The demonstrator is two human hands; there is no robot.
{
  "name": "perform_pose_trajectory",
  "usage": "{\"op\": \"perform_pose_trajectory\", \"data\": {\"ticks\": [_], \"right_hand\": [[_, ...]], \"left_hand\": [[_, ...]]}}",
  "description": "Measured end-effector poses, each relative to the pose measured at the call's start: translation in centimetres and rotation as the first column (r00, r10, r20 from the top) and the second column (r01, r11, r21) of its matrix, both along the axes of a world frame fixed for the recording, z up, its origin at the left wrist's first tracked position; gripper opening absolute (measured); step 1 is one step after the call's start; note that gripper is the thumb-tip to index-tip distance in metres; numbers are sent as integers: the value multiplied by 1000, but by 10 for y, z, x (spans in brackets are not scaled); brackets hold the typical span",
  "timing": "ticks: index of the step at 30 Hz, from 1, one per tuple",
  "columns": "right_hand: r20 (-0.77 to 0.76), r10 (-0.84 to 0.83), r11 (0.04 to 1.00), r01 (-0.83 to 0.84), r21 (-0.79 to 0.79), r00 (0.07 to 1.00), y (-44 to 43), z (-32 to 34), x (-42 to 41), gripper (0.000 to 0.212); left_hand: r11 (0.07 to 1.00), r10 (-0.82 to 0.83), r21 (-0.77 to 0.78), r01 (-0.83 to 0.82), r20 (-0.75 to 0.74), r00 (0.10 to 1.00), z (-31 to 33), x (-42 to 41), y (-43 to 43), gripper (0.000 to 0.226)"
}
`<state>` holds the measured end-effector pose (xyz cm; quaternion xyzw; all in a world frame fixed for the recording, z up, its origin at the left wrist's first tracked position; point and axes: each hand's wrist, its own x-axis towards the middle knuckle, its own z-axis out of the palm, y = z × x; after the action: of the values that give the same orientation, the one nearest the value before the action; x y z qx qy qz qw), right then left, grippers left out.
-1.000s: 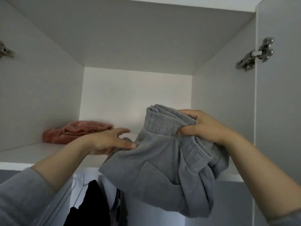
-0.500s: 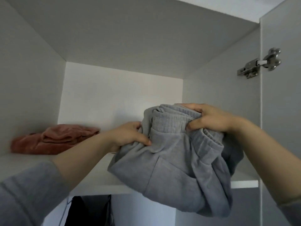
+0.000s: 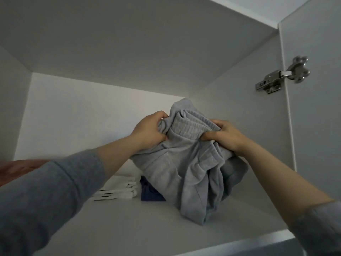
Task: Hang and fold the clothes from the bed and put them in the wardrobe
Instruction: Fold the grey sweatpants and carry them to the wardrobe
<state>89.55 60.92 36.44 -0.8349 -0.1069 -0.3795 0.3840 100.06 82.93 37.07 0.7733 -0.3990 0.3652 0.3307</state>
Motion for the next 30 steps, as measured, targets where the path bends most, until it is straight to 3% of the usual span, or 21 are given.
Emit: {"op": "perform_pose_trajectory", "data": {"ticks": [7, 10, 13, 19, 21, 24, 26, 28, 30], "right_hand": [[-63, 140, 960, -120, 253, 988, -45, 6, 67, 15], [-111, 234, 911, -178, 372, 966, -58, -3, 100, 21], [-134, 323, 847, -223, 482, 937, -66, -17, 130, 9], [-328, 524, 736, -224, 639, 786, -82, -42, 181, 41], [-424, 506, 770, -173, 614, 751, -90, -57, 194, 53], [-662, 322, 905, -15, 425, 677, -100, -86, 201, 41], [-741, 219, 946, 49, 322, 635, -106, -92, 200, 43], [-773, 197, 947, 88, 310, 603, -109, -90, 197, 56], [-772, 204, 943, 92, 320, 602, -110, -88, 195, 55]], "left_hand": [[998, 42, 51, -43, 24, 999, 20, 58, -40, 50], [993, 70, 100, -70, 3, 998, 24, 86, -56, 49], [984, 109, 146, -105, -17, 994, 22, 119, -68, 49], [931, 205, 320, -177, -57, 977, 12, 176, -102, 45], [879, 263, 428, -208, -73, 962, -4, 194, -113, 48], [850, 315, 489, -199, -167, 934, -46, 221, -129, 51], [878, 301, 451, -157, -268, 915, -68, 232, -132, 51], [904, 278, 405, -136, -318, 906, -76, 238, -123, 49], [951, 217, 288, -117, -347, 912, -74, 233, -107, 42]]}}
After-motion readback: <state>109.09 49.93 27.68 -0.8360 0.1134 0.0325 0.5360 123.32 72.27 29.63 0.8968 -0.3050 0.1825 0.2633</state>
